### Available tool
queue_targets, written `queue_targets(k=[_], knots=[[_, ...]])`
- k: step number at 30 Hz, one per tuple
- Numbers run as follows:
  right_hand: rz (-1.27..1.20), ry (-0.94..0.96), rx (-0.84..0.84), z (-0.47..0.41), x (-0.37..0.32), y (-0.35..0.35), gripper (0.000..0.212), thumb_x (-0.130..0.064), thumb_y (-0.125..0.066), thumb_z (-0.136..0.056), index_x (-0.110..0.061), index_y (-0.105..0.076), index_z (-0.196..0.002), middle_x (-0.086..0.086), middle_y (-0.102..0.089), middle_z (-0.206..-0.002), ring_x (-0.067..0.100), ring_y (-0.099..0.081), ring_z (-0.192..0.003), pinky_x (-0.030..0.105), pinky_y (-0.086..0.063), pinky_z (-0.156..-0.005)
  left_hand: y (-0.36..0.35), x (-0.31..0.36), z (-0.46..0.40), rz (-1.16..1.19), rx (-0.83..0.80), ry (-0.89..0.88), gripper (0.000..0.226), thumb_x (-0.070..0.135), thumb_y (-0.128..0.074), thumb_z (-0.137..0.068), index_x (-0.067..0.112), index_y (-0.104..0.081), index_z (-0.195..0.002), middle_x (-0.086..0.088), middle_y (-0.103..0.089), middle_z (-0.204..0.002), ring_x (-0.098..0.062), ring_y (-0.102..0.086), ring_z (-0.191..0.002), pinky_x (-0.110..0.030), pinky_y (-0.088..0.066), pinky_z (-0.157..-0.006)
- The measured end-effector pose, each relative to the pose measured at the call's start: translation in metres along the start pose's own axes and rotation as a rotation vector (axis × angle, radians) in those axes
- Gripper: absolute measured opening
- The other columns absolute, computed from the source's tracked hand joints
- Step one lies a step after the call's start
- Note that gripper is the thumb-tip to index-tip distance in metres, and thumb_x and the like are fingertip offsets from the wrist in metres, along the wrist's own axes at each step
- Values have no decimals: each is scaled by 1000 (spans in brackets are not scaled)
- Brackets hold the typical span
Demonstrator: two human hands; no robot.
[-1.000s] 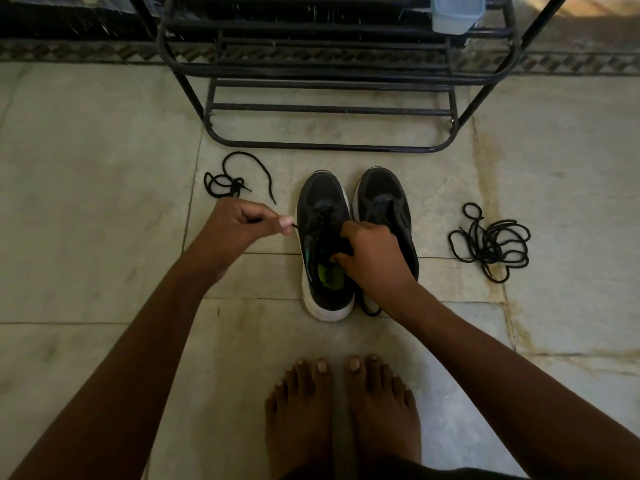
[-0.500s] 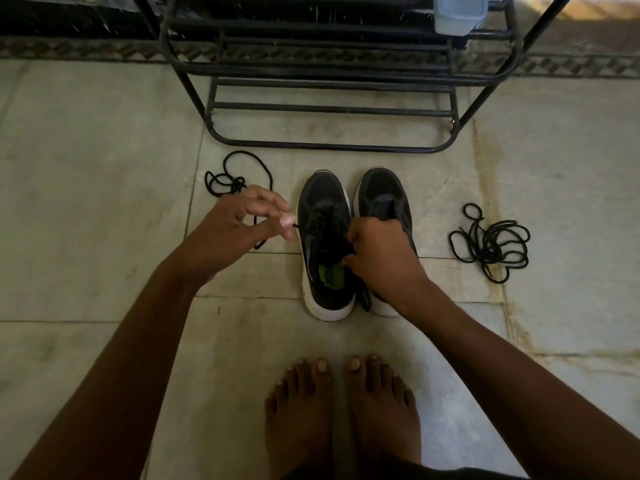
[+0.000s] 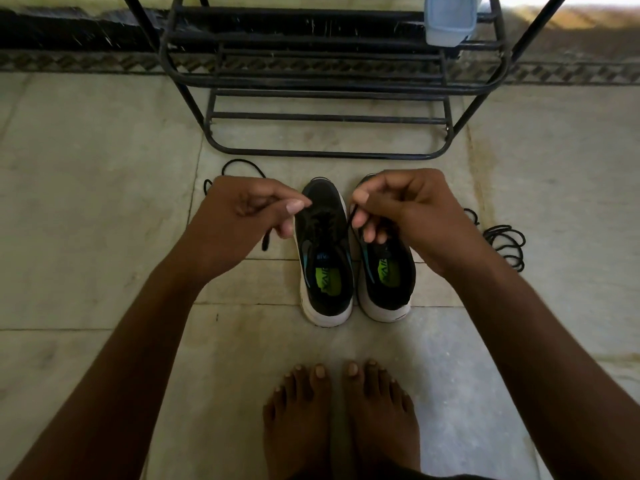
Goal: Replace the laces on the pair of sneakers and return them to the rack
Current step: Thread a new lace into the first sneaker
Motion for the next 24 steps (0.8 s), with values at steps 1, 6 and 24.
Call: queue_targets(k=[1, 6, 24], knots=[[-65, 24, 18, 0, -3, 1, 16, -7, -58, -101, 3, -71, -101, 18, -73, -82, 27, -65, -63, 30, -51, -56, -2, 2, 0, 131, -26, 15, 19, 8, -59, -102, 9, -75, -111, -4, -75, -80, -19, -72, -72, -25, -55, -65], [-327, 59, -31, 5, -10, 0, 33, 10, -34, -100, 14, -63, -114, 29, -71, -92, 39, -69, -77, 34, -56, -68, -12, -4, -1, 432, -81, 89, 29, -4, -50, -102, 5, -68, -123, -12, -77, -102, -30, -73, -87, -32, -54, -72], [122, 243, 299, -1, -38, 0, 27, -23, -60, -102, -7, -77, -88, -16, -60, -61, 0, -57, -57, 11, -42, -60, -25, 5, -17, 516, 290, 179, 9, 15, -60, -102, 13, -69, -100, -2, -72, -81, -11, -61, -72, -26, -43, -61]])
Point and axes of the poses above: each hand's wrist, its own z-axis away from the middle knuckle, its own y-axis out of the back of the hand, x = y × z, the point moved 4 cm from there along -z, towards the middle knuckle
